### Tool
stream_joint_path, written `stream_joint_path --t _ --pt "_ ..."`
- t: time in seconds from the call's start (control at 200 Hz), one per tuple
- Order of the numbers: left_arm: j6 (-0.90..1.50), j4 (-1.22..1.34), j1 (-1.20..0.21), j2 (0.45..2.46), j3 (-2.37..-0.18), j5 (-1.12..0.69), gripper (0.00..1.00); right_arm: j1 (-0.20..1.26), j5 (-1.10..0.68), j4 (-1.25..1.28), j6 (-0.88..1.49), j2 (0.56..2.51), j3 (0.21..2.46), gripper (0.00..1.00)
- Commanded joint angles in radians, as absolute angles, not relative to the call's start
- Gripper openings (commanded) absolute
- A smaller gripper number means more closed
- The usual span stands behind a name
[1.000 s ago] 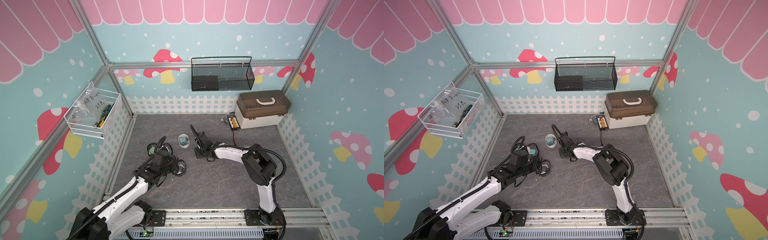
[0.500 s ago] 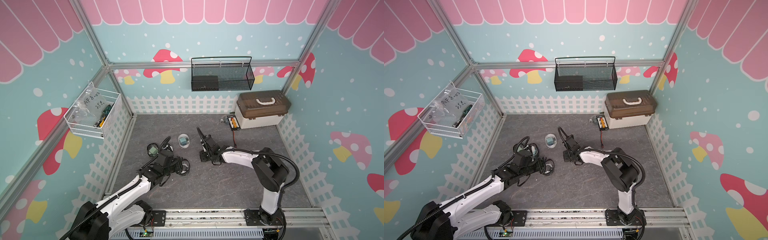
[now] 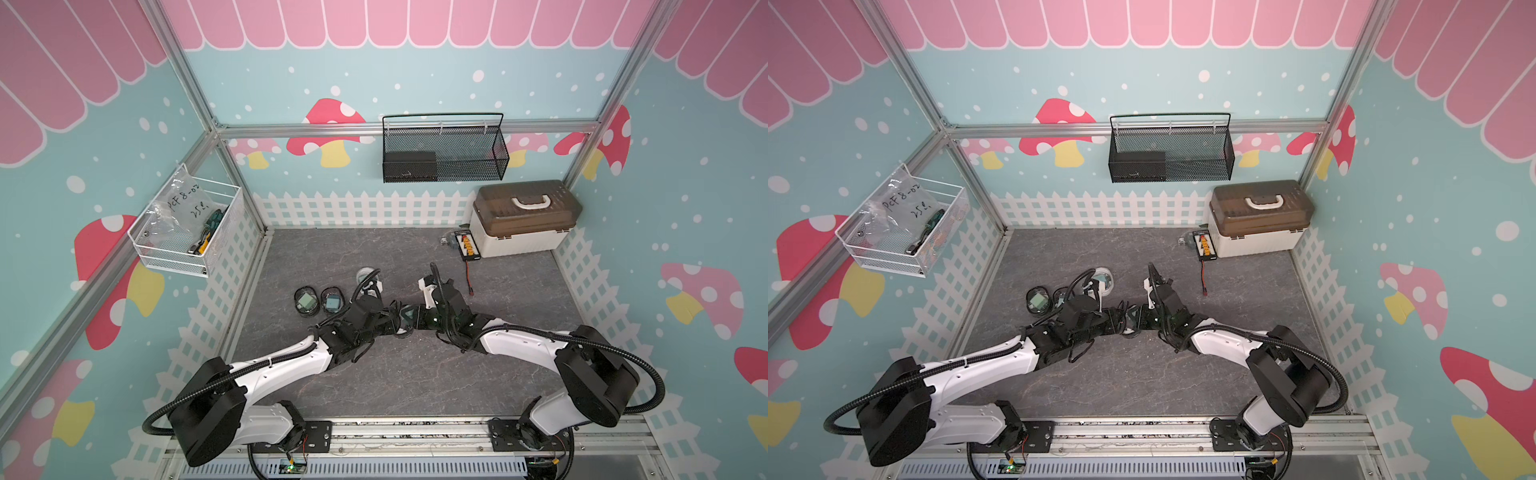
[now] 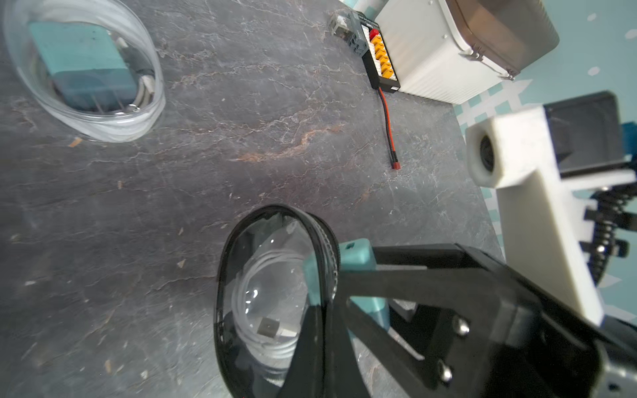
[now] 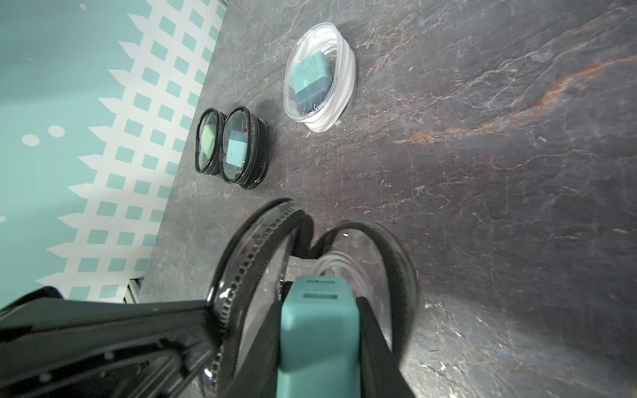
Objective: Pack away charging kits
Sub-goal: Pick up the plug from the center of the board, then place the storage bag at the center of the board.
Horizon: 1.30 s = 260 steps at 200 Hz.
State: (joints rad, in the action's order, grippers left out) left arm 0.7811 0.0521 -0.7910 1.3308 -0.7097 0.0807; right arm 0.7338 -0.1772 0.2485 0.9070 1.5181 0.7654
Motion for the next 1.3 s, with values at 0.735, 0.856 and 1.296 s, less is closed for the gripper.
stream_joint_path --t 0.735,0.856,1.296 --pt "0.958 0.367 -0.815 1.453 -0.679 0.035 0.0 0.669 -0.115 0.38 0.96 1.547 0.714 0.42" --pt "0.965 0.364 -0.815 1.448 -0.666 0.053 0.0 0.664 -0.107 0.375 0.956 1.569 0.716 0.5" --pt "0.977 0.403 -0.815 1.585 -0.661 0.073 0.0 0.63 0.007 0.204 0.895 1.531 0.727 0.54"
